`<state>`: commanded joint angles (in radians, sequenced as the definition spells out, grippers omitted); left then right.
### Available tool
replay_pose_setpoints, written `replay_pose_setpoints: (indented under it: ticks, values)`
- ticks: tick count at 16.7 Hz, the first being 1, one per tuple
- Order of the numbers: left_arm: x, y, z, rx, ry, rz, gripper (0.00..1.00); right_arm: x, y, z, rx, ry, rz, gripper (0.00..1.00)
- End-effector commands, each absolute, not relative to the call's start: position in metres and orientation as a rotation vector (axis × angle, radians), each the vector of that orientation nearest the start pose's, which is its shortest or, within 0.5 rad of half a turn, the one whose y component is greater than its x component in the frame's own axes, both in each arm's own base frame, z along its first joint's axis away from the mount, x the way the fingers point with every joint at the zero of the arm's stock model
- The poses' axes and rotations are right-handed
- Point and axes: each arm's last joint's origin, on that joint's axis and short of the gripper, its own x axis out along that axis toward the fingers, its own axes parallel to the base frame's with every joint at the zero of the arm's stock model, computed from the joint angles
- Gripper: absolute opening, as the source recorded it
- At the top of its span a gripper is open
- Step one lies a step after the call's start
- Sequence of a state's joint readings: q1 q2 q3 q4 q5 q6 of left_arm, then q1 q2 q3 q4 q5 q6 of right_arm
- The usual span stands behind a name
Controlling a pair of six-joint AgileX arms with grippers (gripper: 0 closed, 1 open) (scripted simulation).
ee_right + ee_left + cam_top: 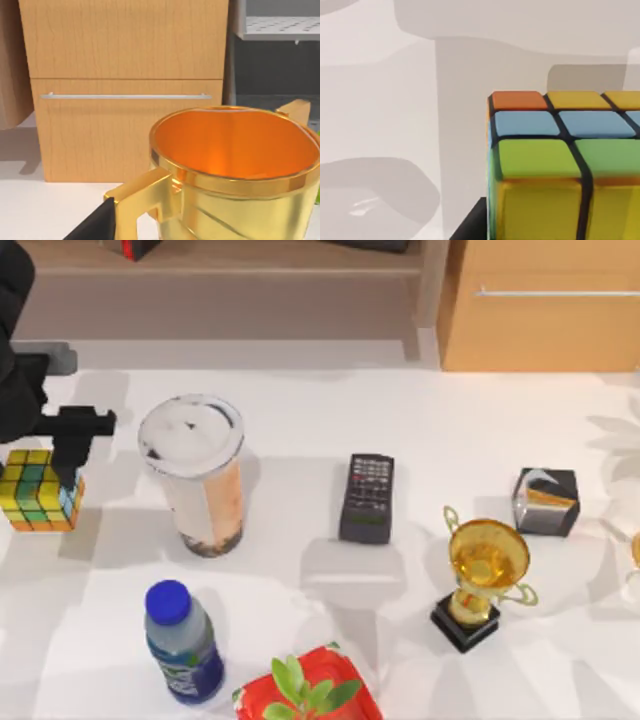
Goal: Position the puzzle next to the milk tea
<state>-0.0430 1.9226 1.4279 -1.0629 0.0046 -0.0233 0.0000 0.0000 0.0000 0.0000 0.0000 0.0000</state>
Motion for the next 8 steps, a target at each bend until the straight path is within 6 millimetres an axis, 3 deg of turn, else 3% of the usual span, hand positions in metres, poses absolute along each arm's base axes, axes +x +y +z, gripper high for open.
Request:
replay_pose_setpoints:
  ticks: [8]
  values:
    - [0.3633,-0.0062,0.1882,-0.004,1.516,0.004,0.0,0.1057,-0.0012,0.16,0.0,0.0,0.0,1.0]
